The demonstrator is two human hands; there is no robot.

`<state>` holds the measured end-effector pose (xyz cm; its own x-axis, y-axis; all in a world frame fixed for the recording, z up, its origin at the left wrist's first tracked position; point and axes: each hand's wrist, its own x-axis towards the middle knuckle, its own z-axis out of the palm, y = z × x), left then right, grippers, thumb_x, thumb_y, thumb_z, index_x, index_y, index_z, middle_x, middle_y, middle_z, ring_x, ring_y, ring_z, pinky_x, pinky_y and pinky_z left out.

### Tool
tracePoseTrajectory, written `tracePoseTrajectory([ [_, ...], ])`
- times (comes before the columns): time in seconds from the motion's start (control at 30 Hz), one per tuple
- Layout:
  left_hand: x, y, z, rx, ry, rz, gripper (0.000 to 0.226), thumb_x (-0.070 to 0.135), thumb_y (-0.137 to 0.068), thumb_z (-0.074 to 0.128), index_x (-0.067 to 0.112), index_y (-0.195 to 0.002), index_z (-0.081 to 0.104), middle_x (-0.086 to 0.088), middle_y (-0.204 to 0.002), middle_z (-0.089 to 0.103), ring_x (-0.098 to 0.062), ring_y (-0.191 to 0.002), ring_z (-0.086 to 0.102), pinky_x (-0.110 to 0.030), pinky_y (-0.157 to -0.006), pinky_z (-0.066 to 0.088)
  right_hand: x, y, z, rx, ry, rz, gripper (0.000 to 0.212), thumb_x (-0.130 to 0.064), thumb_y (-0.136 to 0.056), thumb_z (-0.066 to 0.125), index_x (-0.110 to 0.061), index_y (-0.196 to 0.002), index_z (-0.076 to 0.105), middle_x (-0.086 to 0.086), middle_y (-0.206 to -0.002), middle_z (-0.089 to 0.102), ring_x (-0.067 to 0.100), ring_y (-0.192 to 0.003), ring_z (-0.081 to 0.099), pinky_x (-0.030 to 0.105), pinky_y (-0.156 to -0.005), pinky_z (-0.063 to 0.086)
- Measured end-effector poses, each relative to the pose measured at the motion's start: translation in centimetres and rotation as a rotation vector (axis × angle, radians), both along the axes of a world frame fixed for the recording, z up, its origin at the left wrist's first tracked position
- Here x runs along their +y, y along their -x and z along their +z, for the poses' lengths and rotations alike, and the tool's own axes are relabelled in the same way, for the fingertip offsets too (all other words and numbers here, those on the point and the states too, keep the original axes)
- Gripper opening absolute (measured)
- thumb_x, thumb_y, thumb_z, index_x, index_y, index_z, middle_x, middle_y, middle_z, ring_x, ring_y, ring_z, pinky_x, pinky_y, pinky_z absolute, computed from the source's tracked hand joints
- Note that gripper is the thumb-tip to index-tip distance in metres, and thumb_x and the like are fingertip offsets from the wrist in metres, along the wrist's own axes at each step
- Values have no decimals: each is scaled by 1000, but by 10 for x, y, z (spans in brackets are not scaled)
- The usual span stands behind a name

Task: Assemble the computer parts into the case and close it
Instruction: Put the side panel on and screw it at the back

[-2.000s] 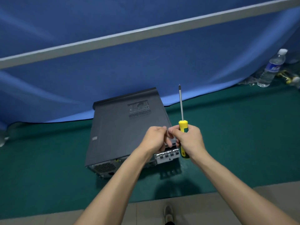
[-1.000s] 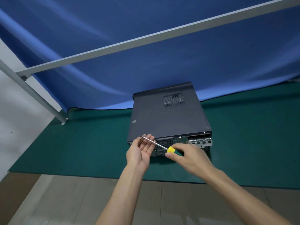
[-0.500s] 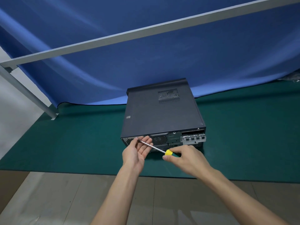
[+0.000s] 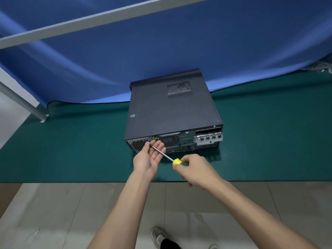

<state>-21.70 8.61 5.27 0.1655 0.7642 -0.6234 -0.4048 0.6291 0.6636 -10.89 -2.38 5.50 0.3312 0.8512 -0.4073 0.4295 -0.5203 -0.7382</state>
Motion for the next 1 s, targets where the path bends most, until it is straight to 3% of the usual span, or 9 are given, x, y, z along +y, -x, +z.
tracePoseTrajectory([
  [0.1, 15, -2, -7, -36, 53, -5, 30, 20, -102, 40, 0, -89, 58, -12, -83, 66, -20, -76, 65, -39, -81, 50, 7, 18, -8, 50, -21, -81, 22, -43, -89, 56, -21, -83, 55, -3, -67, 61, 20, -64, 65, 28, -58, 46],
  [0.17, 24, -2, -11, -37, 75, -31, 30, 20, -102, 40, 0, -88, 58, -10, -72, 69, -18, -66, 67, -37, -85, 50, 11, 29, -13, 83, -25, -118, 24, -42, -91, 55, -19, -85, 57, 1, -73, 62, 26, -74, 66, 28, -58, 45],
  [0.27, 35, -2, -15, -30, 97, -74, 31, 18, -102, 38, 0, -87, 59, -8, -61, 70, -16, -54, 69, -35, -70, 53, 16, 43, -19, 122, -38, -156, 29, -38, -95, 51, -14, -80, 55, 5, -73, 61, 29, -74, 67, 30, -59, 48],
  [0.37, 43, -4, -20, -14, 102, -88, 32, 16, -103, 36, -1, -87, 58, -8, -60, 69, -16, -52, 68, -31, -69, 58, 22, 56, -25, 154, -50, -211, 33, -37, -96, 48, -11, -76, 56, 12, -80, 67, 34, -74, 66, 39, -64, 53],
  [0.5, 48, -5, -23, 83, 93, -135, 32, 14, -103, 36, -1, -85, 58, -7, -59, 68, -16, -51, 66, -26, -47, 56, 29, 68, -33, 206, -43, -267, 31, -34, -96, 48, -9, -79, 58, 16, -82, 67, 37, -76, 65, 44, -65, 55],
  [0.6, 53, -4, -26, 254, 19, -213, 32, 13, -102, 37, 0, -82, 58, -9, -73, 62, -19, -64, 62, -26, -45, 55, 33, 71, -36, 236, -34, -294, 31, -34, -96, 48, -9, -82, 60, 17, -85, 68, 38, -77, 66, 44, -66, 54],
  [0.7, 57, -5, -25, 310, -12, -244, 32, 13, -102, 37, 1, -79, 56, -9, -76, 57, -19, -67, 58, -25, -44, 55, 37, 72, -38, 258, -37, -314, 31, -35, -96, 48, -8, -85, 60, 17, -87, 67, 39, -78, 65, 44, -66, 53],
  [0.87, 60, -6, -25, 423, -91, -346, 32, 13, -103, 36, 2, -80, 55, -10, -77, 59, -12, -46, 63, -24, -43, 54, 38, 76, -40, 233, -45, -318, 31, -36, -97, 47, -11, -79, 53, 16, -87, 67, 38, -78, 66, 43, -70, 54],
  [1.0, 62, -3, -23, 459, -124, -412, 32, 12, -103, 34, 2, -82, 55, -10, -79, 61, -10, -45, 64, -25, -45, 55, 38, 80, -38, 208, -49, -307, 31, -36, -98, 46, -13, -76, 47, 15, -85, 65, 37, -79, 65, 40, -72, 52],
])
